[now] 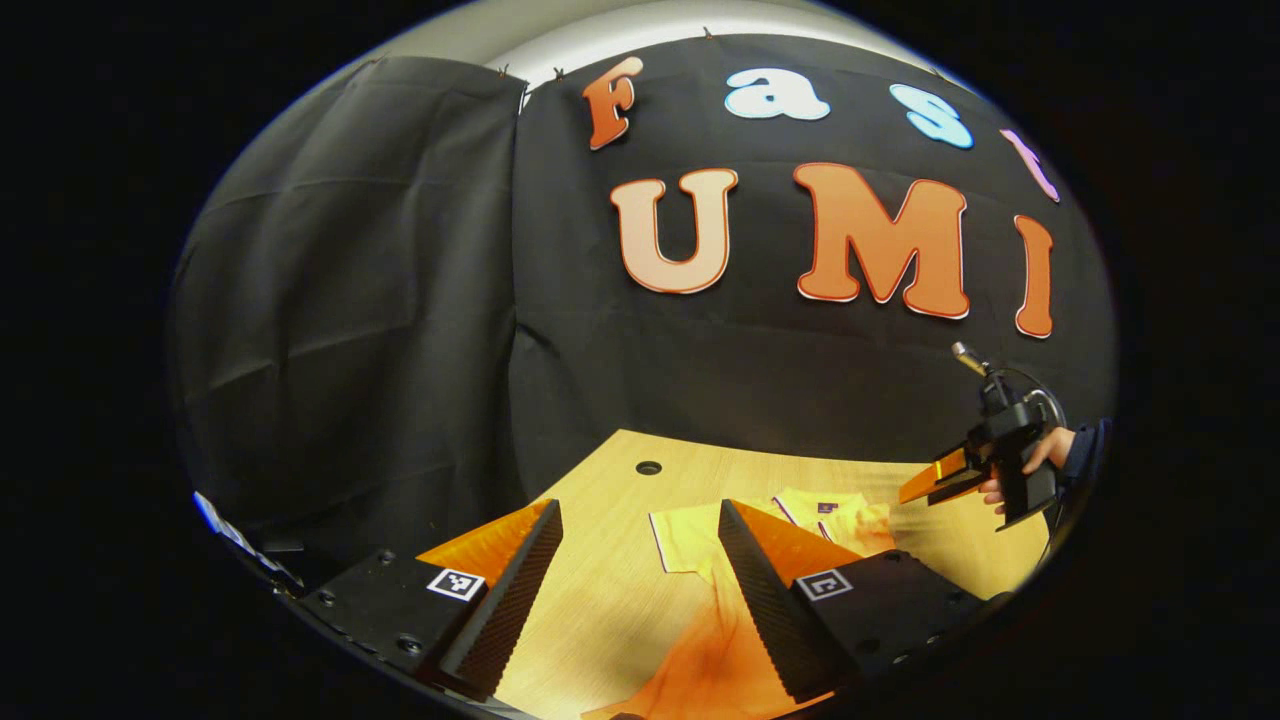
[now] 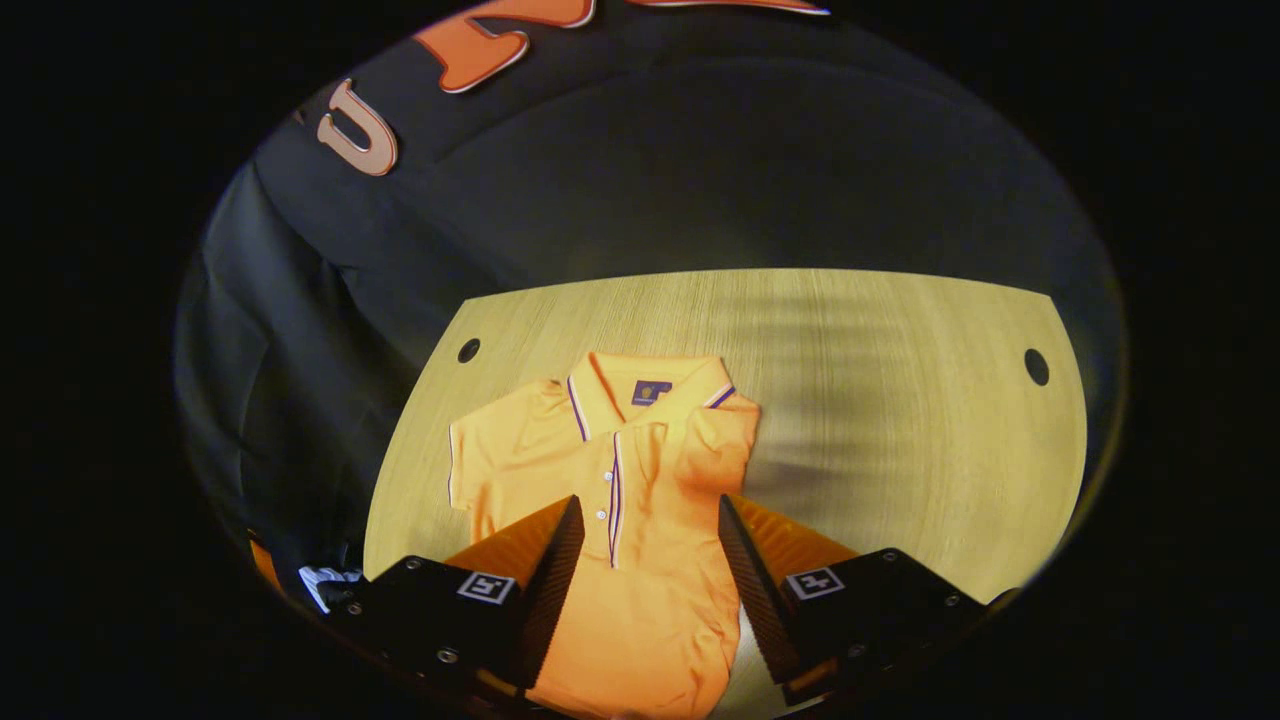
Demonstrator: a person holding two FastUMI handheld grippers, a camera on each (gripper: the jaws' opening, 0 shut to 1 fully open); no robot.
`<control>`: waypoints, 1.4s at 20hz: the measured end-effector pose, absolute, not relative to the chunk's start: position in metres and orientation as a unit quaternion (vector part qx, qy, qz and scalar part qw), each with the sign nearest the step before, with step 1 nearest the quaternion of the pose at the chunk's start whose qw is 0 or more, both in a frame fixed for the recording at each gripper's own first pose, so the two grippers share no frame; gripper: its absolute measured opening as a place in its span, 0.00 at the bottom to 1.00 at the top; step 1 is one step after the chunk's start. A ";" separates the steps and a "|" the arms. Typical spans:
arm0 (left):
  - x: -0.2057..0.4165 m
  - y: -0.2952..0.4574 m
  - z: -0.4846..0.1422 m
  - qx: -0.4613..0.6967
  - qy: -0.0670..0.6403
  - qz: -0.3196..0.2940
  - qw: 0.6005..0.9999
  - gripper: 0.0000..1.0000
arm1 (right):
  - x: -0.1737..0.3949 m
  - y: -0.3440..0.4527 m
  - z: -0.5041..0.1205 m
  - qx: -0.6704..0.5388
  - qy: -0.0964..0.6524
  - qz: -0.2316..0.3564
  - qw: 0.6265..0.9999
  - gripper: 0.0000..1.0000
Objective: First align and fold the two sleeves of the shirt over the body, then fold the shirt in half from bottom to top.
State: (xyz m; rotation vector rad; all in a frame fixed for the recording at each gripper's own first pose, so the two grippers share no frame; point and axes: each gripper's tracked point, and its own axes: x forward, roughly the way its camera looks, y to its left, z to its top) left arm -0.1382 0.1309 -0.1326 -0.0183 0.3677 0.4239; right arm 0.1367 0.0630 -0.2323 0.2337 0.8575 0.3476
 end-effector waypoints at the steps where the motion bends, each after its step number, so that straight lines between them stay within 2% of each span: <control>1: -0.129 0.139 -0.142 -0.018 0.195 0.205 0.959 0.97 | 0.132 0.057 -0.224 0.120 0.400 0.157 0.895 0.88; 8: -0.056 0.189 -0.233 -0.112 0.365 0.168 0.909 0.98 | 0.095 0.001 -0.178 0.123 0.324 0.060 0.936 0.95; 14: -0.002 0.197 -0.315 -0.121 0.485 0.119 0.858 1.00 | 0.041 -0.016 -0.154 0.133 0.282 -0.006 0.950 0.97; 17: 0.027 0.196 -0.348 -0.142 0.525 0.098 0.834 0.96 | 0.009 -0.019 -0.145 0.143 0.266 -0.033 0.953 0.97; 21: 0.054 0.193 -0.394 -0.150 0.580 0.089 0.796 0.97 | -0.028 -0.025 -0.138 0.149 0.253 -0.062 0.954 0.97; 26: 0.063 0.199 -0.436 -0.098 0.636 0.106 0.758 0.97 | -0.065 -0.044 -0.141 0.151 0.252 -0.099 0.951 0.98; 28: 0.069 0.203 -0.437 -0.068 0.639 0.109 0.759 0.93 | -0.077 -0.050 -0.146 0.160 0.256 -0.114 0.946 0.97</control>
